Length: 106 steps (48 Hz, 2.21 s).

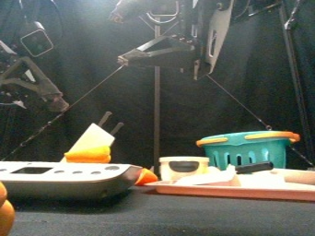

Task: Grab squash half

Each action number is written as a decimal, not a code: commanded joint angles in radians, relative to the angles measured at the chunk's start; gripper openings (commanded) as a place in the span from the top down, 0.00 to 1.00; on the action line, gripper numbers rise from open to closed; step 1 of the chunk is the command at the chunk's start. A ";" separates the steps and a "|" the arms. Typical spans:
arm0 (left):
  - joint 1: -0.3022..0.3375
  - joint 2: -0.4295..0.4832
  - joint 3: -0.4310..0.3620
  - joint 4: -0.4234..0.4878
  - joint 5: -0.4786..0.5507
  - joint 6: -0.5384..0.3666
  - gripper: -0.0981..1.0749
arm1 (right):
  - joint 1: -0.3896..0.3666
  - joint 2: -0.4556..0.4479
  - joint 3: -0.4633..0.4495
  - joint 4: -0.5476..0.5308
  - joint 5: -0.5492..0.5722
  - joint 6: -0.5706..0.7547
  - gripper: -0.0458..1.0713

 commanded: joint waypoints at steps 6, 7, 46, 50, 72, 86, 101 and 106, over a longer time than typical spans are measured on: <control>0.017 -0.003 -0.017 0.008 0.006 0.003 0.30 | -0.018 -0.020 -0.020 0.077 -0.002 -0.003 0.25; 0.017 -0.002 -0.017 0.006 0.006 0.003 0.30 | -0.021 -0.021 -0.021 0.078 -0.002 -0.003 0.25; 0.014 -0.002 -0.014 0.005 0.012 -0.002 0.30 | -0.213 -0.043 0.052 0.078 0.109 -0.006 0.25; 0.015 -0.002 -0.014 0.005 0.011 -0.002 0.30 | -0.219 -0.055 0.044 0.077 0.196 -0.002 0.25; 0.015 -0.002 -0.014 0.005 0.012 -0.002 0.30 | -0.304 -0.072 0.041 0.060 0.379 0.002 0.25; 0.015 0.000 -0.014 0.005 0.012 -0.002 0.30 | -0.370 -0.072 0.021 0.005 0.597 0.025 0.25; 0.015 0.000 -0.012 0.005 0.011 -0.002 0.30 | -0.393 -0.063 -0.101 -0.724 0.755 0.607 0.25; 0.014 0.000 -0.008 0.003 0.012 -0.005 0.30 | -0.334 -0.052 -0.152 -0.980 0.801 0.796 0.25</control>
